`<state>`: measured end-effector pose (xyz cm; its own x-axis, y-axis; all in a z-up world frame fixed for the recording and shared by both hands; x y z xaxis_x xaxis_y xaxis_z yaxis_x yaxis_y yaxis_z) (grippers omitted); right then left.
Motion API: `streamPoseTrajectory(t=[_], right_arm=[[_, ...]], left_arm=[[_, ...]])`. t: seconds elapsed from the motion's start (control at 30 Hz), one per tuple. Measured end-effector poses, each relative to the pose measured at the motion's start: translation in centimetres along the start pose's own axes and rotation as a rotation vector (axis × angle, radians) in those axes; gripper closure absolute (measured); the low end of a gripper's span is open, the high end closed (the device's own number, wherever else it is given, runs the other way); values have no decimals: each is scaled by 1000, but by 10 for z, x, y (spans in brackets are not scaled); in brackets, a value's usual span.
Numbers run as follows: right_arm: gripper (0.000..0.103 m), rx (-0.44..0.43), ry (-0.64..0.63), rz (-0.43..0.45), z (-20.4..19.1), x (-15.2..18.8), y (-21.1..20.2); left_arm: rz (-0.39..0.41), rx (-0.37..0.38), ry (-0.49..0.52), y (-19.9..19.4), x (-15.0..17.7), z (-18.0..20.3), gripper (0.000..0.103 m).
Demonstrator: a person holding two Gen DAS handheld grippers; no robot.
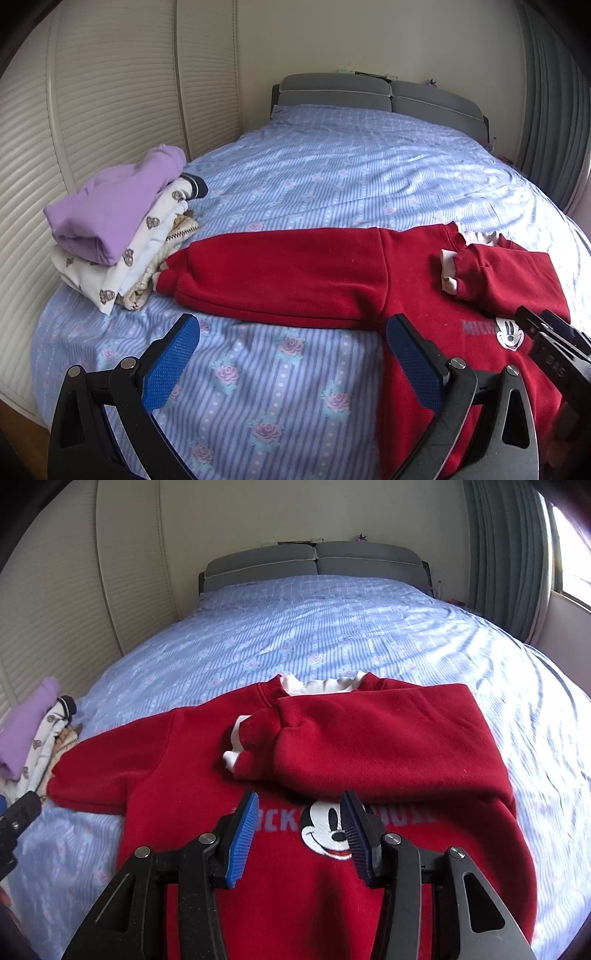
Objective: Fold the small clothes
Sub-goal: 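Open the right gripper and release the sleeve on the sweatshirt, then grasp the other sleeve cuff with the left gripper and lift it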
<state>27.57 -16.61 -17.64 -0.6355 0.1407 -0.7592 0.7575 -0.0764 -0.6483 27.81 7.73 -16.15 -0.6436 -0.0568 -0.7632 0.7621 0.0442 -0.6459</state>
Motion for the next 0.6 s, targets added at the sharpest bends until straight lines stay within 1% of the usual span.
streamPoseTrajectory(t=[0.03, 0.07, 0.13, 0.2, 0.4, 0.47, 0.6], right_arm=[[41, -4, 11, 16, -4, 1, -7], [38, -8, 13, 35, -10, 2, -14], [38, -13, -5, 55, -25, 3, -21], [38, -28, -27, 55, -45, 5, -23], [38, -68, -34, 33, -106, 7, -17], [38, -79, -49, 34, -128, 6, -13], [38, -110, -71, 29, -161, 8, -7]], left_arm=[[-3, 4, -8, 2, 2, -5, 0], [-3, 6, -17, 4, 4, -11, 0], [12, -7, -25, 8, 5, -27, 8], [23, -23, -37, 12, 4, -46, 11], [42, -37, -159, 36, -1, -116, 24], [40, -23, -206, 49, -2, -136, 30], [28, 20, -300, 74, 2, -160, 49]])
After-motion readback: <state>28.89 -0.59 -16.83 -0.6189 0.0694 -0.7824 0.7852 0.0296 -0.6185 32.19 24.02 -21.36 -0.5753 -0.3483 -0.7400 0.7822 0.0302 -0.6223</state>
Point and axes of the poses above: each gripper's, at about its wrist camera, not at the fingertips, and y roughly the way its jaws point, z to its right, x to its underside, the point moved 8 cm from there along y, roughly the way its jaws point, and after that the axes turned 3 degrees about x, right-handed, at the moved point
